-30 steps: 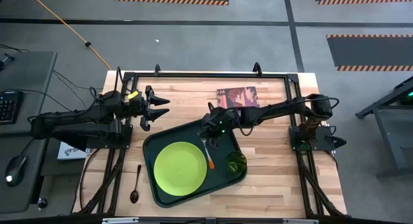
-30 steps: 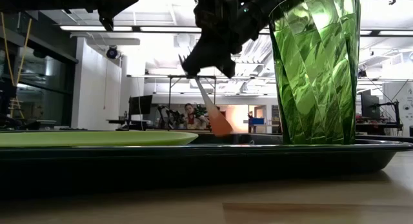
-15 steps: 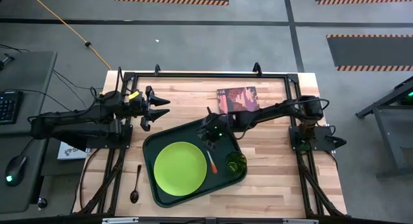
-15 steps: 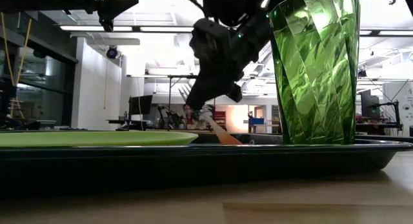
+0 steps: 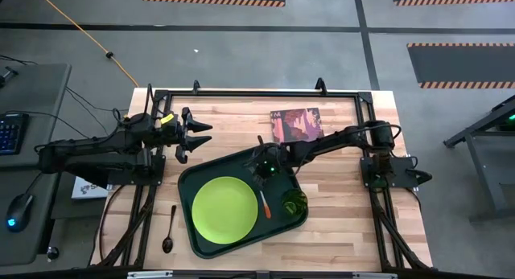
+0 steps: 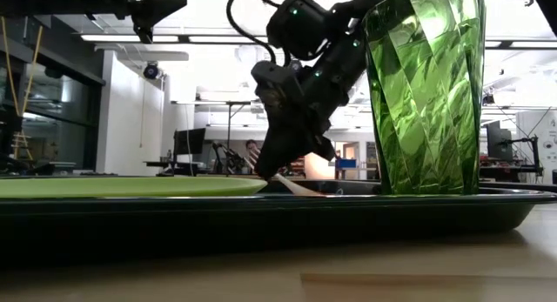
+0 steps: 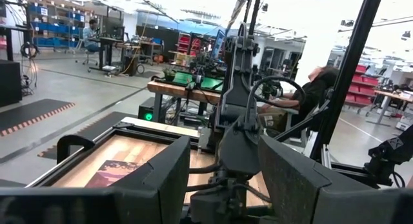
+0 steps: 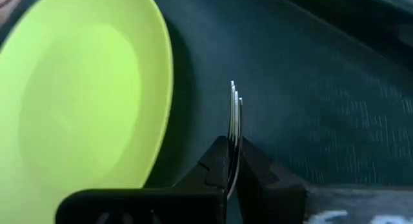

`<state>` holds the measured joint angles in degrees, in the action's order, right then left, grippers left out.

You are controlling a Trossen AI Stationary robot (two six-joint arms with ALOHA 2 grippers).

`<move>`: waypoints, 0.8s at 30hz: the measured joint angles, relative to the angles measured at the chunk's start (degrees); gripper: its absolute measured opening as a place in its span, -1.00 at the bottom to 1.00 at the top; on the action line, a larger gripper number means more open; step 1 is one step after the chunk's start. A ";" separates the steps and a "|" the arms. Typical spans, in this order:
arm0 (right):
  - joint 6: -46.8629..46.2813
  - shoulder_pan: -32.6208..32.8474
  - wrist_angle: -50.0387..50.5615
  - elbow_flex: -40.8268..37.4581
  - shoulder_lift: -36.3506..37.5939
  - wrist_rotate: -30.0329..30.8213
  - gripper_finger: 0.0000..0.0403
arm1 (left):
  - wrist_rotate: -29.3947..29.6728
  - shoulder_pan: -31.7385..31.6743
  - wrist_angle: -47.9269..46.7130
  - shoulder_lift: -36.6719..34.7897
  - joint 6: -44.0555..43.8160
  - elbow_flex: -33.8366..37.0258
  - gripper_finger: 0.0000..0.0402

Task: Pick and place plate/cup/fork/spoon on tray
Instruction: Put the orange fork on the black tray to the right of the green plate

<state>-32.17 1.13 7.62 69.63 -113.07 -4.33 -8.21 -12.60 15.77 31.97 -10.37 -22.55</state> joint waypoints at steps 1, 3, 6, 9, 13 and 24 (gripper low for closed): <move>-0.49 0.00 0.10 -0.01 -0.24 0.44 -1.00 | 0.00 0.00 -0.03 0.00 0.00 0.00 -0.14; -1.26 0.00 0.20 -0.02 -0.77 1.84 -1.00 | 0.00 0.00 -0.06 0.00 0.00 0.00 -0.14; -1.41 0.00 0.18 -0.02 -2.05 2.33 -1.00 | 0.00 0.00 -0.08 0.00 0.00 0.00 -0.14; -1.37 0.00 0.31 -0.02 -2.80 2.35 -1.00 | 0.00 0.00 -0.11 0.00 0.00 0.00 -0.14; -1.46 -0.09 0.19 -0.02 -2.87 2.43 -0.99 | 0.00 0.00 -0.11 0.00 0.02 0.00 -0.14; 1.07 -0.09 -0.92 -0.07 -2.91 3.84 -0.41 | 0.00 0.00 -0.13 0.00 0.02 0.00 -0.14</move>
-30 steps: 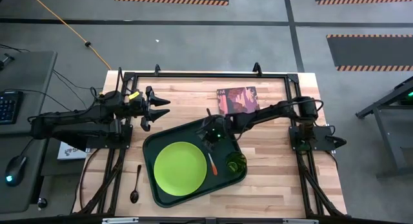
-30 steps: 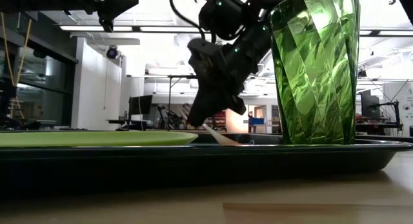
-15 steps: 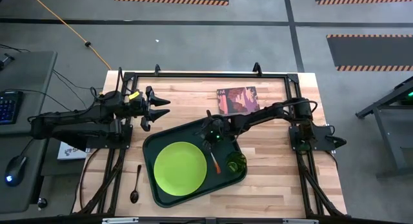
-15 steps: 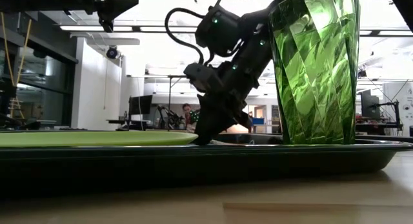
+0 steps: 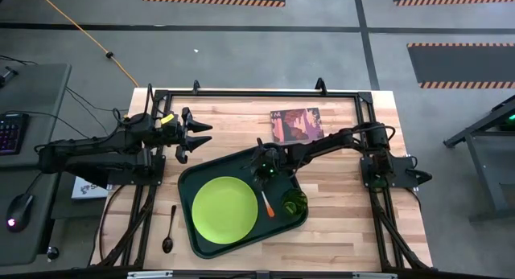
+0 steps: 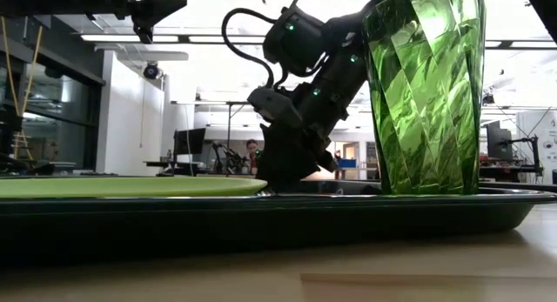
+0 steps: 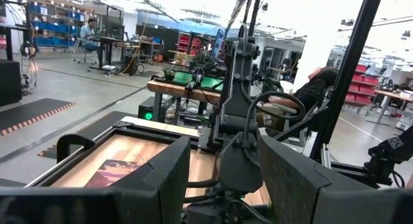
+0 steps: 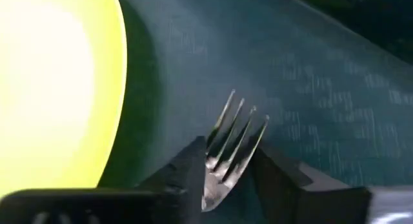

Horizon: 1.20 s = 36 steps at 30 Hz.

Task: Pick and place plate/cup/fork/spoon on tray
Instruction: Put the orange fork on the black tray to the right of the green plate, then move the green cup on the black tray to the top left of the green plate

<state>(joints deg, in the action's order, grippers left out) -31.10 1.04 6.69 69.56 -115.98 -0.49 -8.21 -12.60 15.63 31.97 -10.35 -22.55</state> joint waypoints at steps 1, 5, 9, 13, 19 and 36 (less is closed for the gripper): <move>0.49 -0.08 -0.08 0.00 0.03 0.07 -0.36 | 0.02 0.00 -0.08 0.00 0.00 0.00 -0.14; 2.81 -0.41 1.40 -0.02 1.30 2.31 -0.26 | 0.00 0.00 -0.59 0.00 0.00 0.00 -0.14; 4.75 -0.44 4.08 -0.02 4.15 4.93 -0.24 | 0.01 -0.02 -0.67 0.00 0.00 0.00 -0.14; 7.63 -0.41 8.66 -0.02 8.09 4.99 -0.24 | 0.02 -0.01 -0.88 0.01 0.02 0.00 -0.14; 11.26 0.57 15.71 -0.02 17.31 5.12 -0.24 | 0.02 0.00 -0.89 0.00 0.02 0.00 -0.14; 4.99 21.96 33.31 0.00 37.32 16.91 -0.24 | 0.04 0.00 -0.95 0.01 -0.04 0.00 -0.14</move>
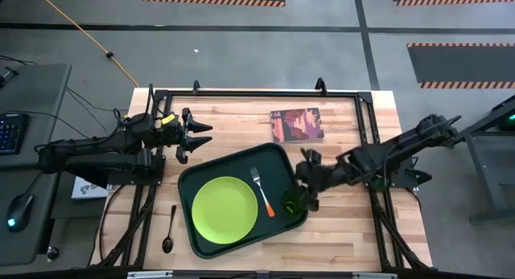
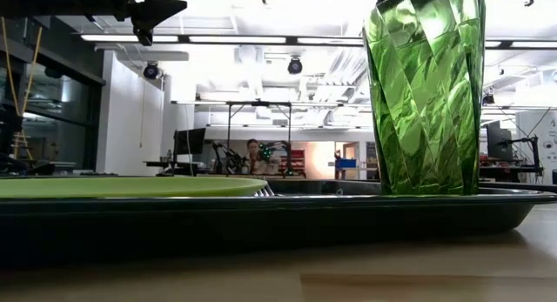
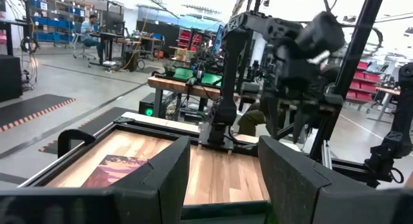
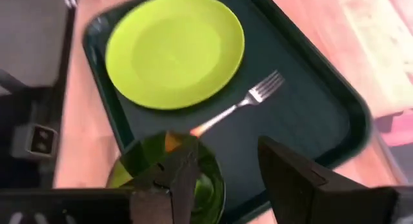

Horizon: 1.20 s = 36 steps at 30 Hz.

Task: Pick and place plate/cup/fork/spoon on tray
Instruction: Move the green cup on the black tray to the top left of the green plate

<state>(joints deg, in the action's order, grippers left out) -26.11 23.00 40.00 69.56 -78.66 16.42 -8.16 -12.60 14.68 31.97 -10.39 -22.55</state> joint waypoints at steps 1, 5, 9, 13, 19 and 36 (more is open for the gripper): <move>0.00 0.64 0.75 0.00 -0.62 0.81 -0.24 | 0.00 0.00 0.15 -0.01 0.00 0.00 -0.14; -1.24 1.51 4.26 -0.15 -3.32 4.07 -0.24 | 0.00 0.00 0.16 0.02 0.02 0.00 -0.14; -2.39 -0.04 5.42 -0.14 -5.94 2.82 -0.24 | 0.05 -0.02 0.13 0.02 0.04 0.00 -0.14; -2.46 -1.78 5.02 0.04 -6.89 -0.83 -0.24 | 0.07 -0.02 0.15 0.02 0.04 0.00 -0.14; -2.14 -2.75 5.87 -0.22 -7.16 -3.52 -0.24 | 0.07 0.00 0.15 0.02 0.04 0.00 -0.14; -1.84 -0.08 4.64 1.23 -7.16 -2.84 -0.24 | 0.02 0.00 0.12 0.02 0.04 0.00 -0.14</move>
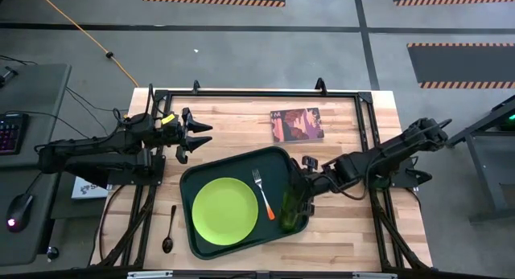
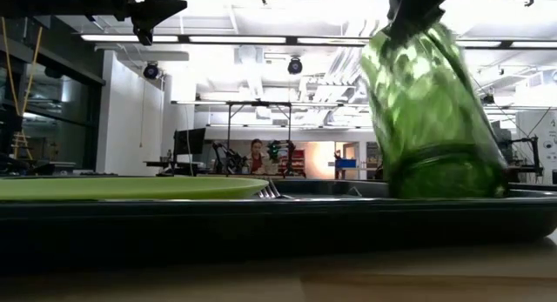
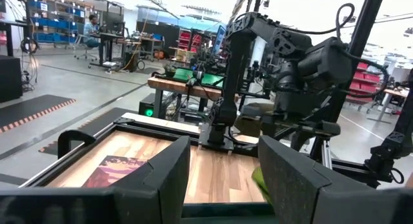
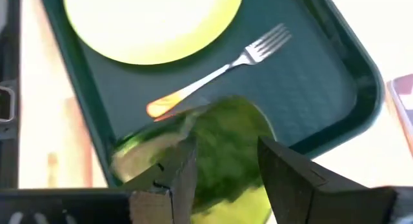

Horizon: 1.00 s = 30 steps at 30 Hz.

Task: Pick and place plate/cup/fork/spoon on tray
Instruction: Move the green cup on the black tray to the top left of the green plate

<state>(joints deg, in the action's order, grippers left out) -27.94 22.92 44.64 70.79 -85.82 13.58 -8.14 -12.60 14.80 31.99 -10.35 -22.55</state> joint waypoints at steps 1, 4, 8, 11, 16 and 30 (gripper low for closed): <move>-0.06 0.34 0.00 0.21 0.00 0.02 -0.24 | 0.00 -0.01 0.03 0.00 0.00 0.00 -0.14; -0.09 1.07 -0.56 0.40 0.02 -0.08 -0.24 | 0.00 -0.02 0.03 0.00 0.00 0.00 -0.14; -0.46 1.99 -2.04 0.39 0.02 -0.07 -0.24 | -0.04 0.00 0.05 0.00 -0.02 0.00 -0.14; -0.52 2.40 -3.10 0.41 0.02 -0.07 -0.24 | -0.04 0.00 0.05 0.00 -0.04 0.00 -0.14; -0.28 2.36 -3.80 0.41 -0.12 -0.04 -0.24 | -0.04 0.00 0.05 0.00 -0.05 0.00 -0.14; -0.09 3.17 -5.84 0.41 -3.39 -0.15 -0.24 | -0.04 0.00 0.05 0.00 -0.07 0.00 -0.14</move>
<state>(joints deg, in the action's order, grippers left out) -28.03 26.09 38.80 71.20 -89.21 13.43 -8.19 -12.60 14.85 31.99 -10.41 -22.55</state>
